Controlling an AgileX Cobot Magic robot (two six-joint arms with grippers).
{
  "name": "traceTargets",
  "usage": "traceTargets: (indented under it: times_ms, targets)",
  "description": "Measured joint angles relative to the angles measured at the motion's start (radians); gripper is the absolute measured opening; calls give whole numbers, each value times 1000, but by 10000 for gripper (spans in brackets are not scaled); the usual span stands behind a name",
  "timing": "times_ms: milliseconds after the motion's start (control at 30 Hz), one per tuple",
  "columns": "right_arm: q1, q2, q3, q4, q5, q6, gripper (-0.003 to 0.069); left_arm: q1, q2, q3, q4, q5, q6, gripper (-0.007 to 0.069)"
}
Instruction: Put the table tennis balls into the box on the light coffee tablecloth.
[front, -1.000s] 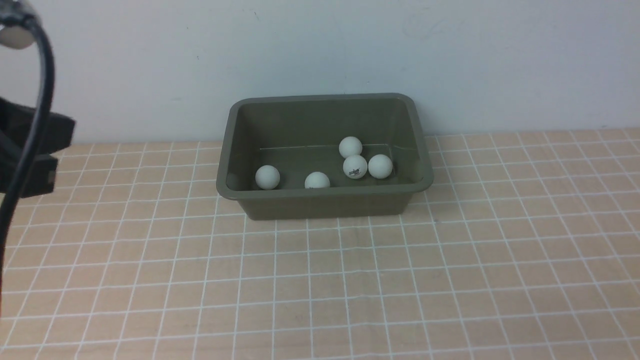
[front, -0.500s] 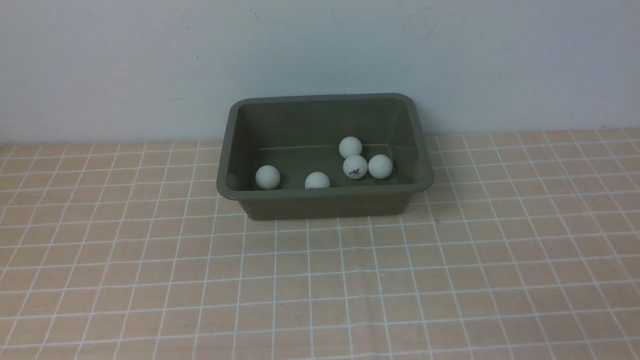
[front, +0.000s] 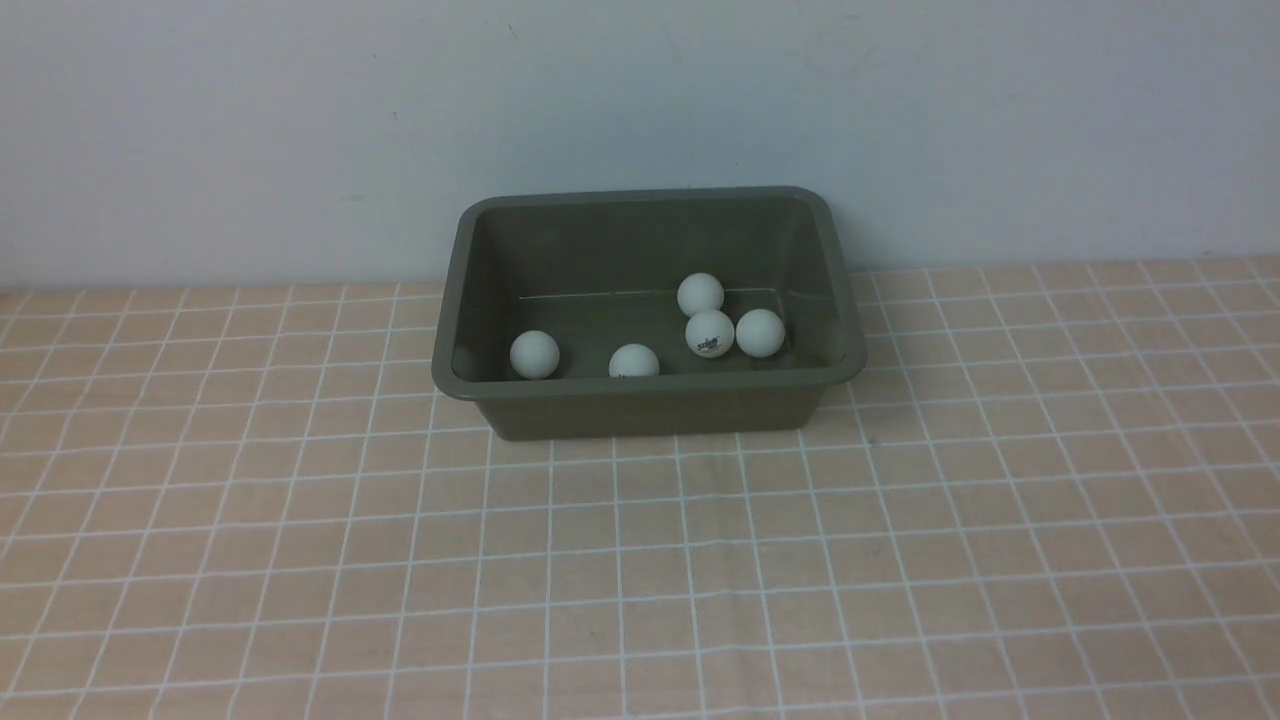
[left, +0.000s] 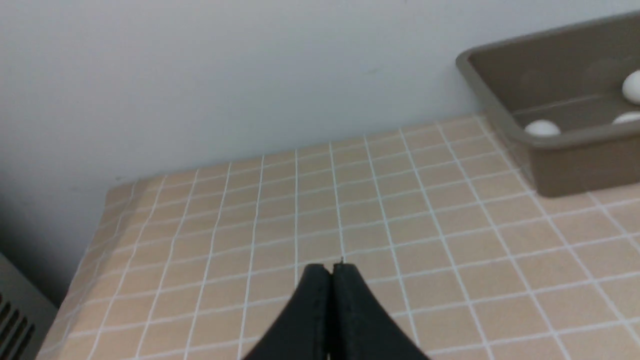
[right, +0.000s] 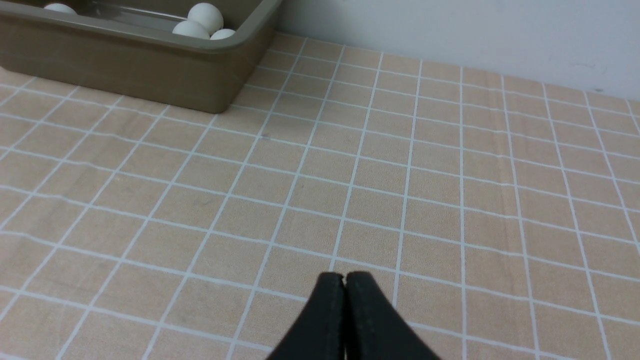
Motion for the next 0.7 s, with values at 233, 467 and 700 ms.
traceTargets:
  times_ms: [233, 467, 700]
  targets:
    - [0, 0, 0, 6, 0, 0, -14, 0, -50, 128, 229, -19, -272, -69]
    - [0, 0, 0, 6, 7, 0, -14, 0, -115, 140, 274, 41, -321, -69]
    - [0, 0, 0, 0, 19, 0, -14, 0, -136, 140, 277, 121, -321, -69]
